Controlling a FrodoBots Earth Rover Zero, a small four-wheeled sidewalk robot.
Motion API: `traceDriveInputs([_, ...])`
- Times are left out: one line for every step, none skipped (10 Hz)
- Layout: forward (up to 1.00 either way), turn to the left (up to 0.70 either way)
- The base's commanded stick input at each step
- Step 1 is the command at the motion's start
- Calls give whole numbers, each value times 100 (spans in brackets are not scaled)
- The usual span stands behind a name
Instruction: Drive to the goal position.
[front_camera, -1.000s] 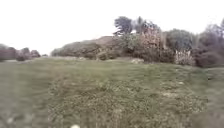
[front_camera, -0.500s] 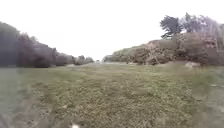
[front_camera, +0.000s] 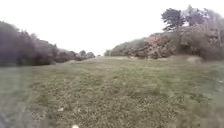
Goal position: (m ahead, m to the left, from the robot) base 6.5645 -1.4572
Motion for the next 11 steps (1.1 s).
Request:
traceDriveInputs([70,0])
traceDriveInputs([70,0])
traceDriveInputs([70,0])
traceDriveInputs([70,0])
traceDriveInputs([70,0])
traceDriveInputs([70,0])
traceDriveInputs([70,0])
traceDriveInputs([70,0])
traceDriveInputs([70,0])
traceDriveInputs([70,0])
traceDriveInputs([70,0])
